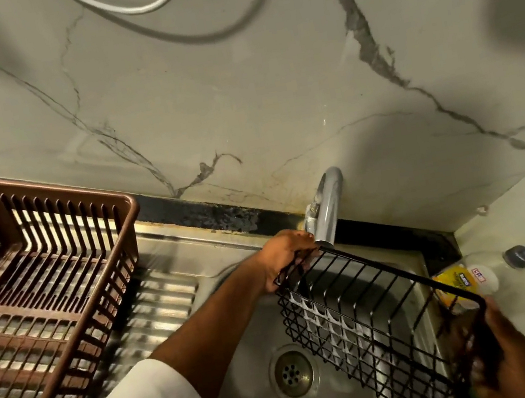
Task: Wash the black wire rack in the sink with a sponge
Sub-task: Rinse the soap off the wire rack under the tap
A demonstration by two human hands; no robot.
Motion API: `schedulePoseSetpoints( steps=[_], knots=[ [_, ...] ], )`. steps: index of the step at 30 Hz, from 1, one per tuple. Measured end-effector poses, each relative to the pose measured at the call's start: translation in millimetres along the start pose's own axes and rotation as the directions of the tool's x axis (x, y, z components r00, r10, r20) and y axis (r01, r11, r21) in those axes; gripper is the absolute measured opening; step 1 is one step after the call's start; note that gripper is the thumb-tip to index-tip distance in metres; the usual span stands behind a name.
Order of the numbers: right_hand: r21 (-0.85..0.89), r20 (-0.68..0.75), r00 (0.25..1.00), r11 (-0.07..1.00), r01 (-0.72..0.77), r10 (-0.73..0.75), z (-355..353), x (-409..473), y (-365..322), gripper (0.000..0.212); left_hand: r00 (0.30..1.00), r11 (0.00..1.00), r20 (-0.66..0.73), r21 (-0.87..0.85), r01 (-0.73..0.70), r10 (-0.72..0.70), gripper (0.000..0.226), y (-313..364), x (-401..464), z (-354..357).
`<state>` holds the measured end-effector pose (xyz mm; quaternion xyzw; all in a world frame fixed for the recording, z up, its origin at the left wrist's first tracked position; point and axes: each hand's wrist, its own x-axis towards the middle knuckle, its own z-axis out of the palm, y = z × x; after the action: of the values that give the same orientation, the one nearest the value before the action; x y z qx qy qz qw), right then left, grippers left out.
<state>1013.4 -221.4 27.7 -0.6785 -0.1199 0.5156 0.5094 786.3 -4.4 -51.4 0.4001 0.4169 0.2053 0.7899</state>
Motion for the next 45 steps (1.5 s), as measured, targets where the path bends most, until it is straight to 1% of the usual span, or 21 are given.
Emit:
schedulePoseSetpoints(
  steps=[1, 3, 5, 6, 8, 10, 12, 14, 15, 18, 21, 22, 24, 29, 32, 33, 35, 38, 41, 43, 45],
  knots=[
    [0.048, 0.03, 1.0, 0.999, -0.007, 0.006, -3.3, 2.6, 2.2, 0.071, 1.0, 1.0, -0.013, -0.016, -0.013, 0.013, 0.009, 1.0, 2.9, 1.3],
    [0.11, 0.1, 0.995, 0.994, 0.017, -0.028, -1.6, 3.2, 0.7, 0.05, 0.999, 0.997, -0.018, -0.069, -0.032, 0.031, 0.032, 5.3, 6.4, 3.4],
    [0.023, 0.15, 0.985, 0.996, 0.089, -0.091, -0.4, 2.3, -1.0, 0.045, 0.997, 0.997, 0.0, -0.002, -0.083, 0.083, 0.032, 12.6, 3.2, 10.8],
    [-0.093, 0.169, 0.976, 0.984, 0.151, -0.134, 0.2, 2.5, -5.4, 0.042, 0.99, 0.982, 0.025, 0.122, -0.141, 0.139, 0.025, 18.0, -1.5, 15.4],
    [-0.349, 0.198, 0.955, 0.894, 0.281, -0.222, 9.2, 1.4, -11.7, 0.029, 0.961, 0.876, 0.095, 0.394, -0.277, 0.262, 0.02, 24.7, -8.7, 25.0],
    [-0.546, 0.248, 0.941, 0.769, 0.332, -0.231, 28.1, 7.3, -10.9, 0.023, 0.925, 0.762, 0.209, 0.524, -0.381, 0.319, 0.025, 29.3, -18.8, 40.7],
    [-0.61, 0.283, 0.934, 0.71, 0.352, -0.22, 57.3, 15.3, -2.8, 0.024, 0.901, 0.651, 0.298, 0.623, -0.434, 0.315, 0.031, 27.0, -17.6, 54.7],
    [-0.641, 0.256, 0.914, 0.652, 0.404, -0.314, 84.9, 22.7, 7.2, 0.035, 0.883, 0.573, 0.36, 0.671, -0.47, 0.302, 0.033, 28.0, -20.4, 61.5],
    [-0.665, 0.221, 0.893, 0.61, 0.431, -0.391, 94.1, 26.3, 11.5, 0.043, 0.885, 0.603, 0.356, 0.649, -0.464, 0.298, 0.032, 27.9, -21.7, 60.5],
    [-0.759, 0.181, 0.838, 0.469, 0.452, -0.515, 105.6, 29.3, 13.3, 0.061, 0.918, 0.809, 0.298, 0.449, -0.378, 0.263, 0.024, 23.7, -25.1, 47.8],
    [-0.674, 0.078, 0.848, 0.6, 0.432, -0.524, 105.0, 28.8, 9.6, 0.068, 0.969, 0.901, 0.171, 0.366, -0.231, 0.179, 0.018, 18.1, -24.9, 25.8],
    [-0.645, 0.039, 0.84, 0.629, 0.435, -0.541, 104.5, 30.8, 9.0, 0.069, 0.981, 0.91, 0.126, 0.372, -0.185, 0.148, 0.015, 14.0, -20.9, 16.6],
    [-0.67, 0.029, 0.813, 0.593, 0.447, -0.581, 103.3, 35.6, 10.3, 0.072, 0.994, 0.91, 0.08, 0.401, -0.099, 0.073, 0.014, 9.9, -18.1, 6.7],
    [-0.782, 0.03, 0.786, 0.475, 0.404, -0.618, 110.2, 44.6, 13.8, 0.069, 0.995, 0.887, 0.092, 0.456, -0.075, 0.037, 0.017, 5.1, -16.1, 17.5],
    [-0.805, 0.063, 0.796, 0.441, 0.397, -0.602, 112.5, 45.9, 18.7, 0.066, 0.99, 0.882, 0.14, 0.466, -0.068, 0.003, 0.065, 0.5, -8.5, 25.5],
    [-0.823, 0.083, 0.79, 0.405, 0.398, -0.607, 113.0, 45.9, 20.3, 0.065, 0.985, 0.873, 0.172, 0.479, -0.089, 0.006, 0.071, -1.0, -5.7, 28.1],
    [-0.844, 0.099, 0.794, 0.372, 0.387, -0.6, 113.7, 47.6, 21.2, 0.065, 0.977, 0.826, 0.209, 0.543, -0.153, 0.043, 0.067, -1.8, -2.9, 33.4],
    [-0.818, 0.078, 0.826, 0.438, 0.374, -0.559, 115.3, 54.4, 20.5, 0.067, 0.978, 0.742, 0.198, 0.645, -0.184, 0.07, 0.062, 3.6, -7.4, 39.1],
    [-0.808, 0.1, 0.818, 0.433, 0.399, -0.567, 116.3, 52.8, 19.2, 0.068, 0.979, 0.781, 0.175, 0.595, -0.189, 0.104, 0.062, 3.2, -14.0, 35.7],
    [-0.814, 0.122, 0.813, 0.411, 0.41, -0.57, 115.4, 45.6, 18.4, 0.07, 0.981, 0.823, 0.173, 0.541, -0.17, 0.089, 0.05, 2.8, -16.5, 27.5],
    [-0.789, 0.101, 0.827, 0.462, 0.405, -0.553, 111.9, 41.3, 17.1, 0.071, 0.991, 0.852, 0.116, 0.511, -0.113, 0.062, 0.037, 0.6, -17.7, 15.6]
  ],
)
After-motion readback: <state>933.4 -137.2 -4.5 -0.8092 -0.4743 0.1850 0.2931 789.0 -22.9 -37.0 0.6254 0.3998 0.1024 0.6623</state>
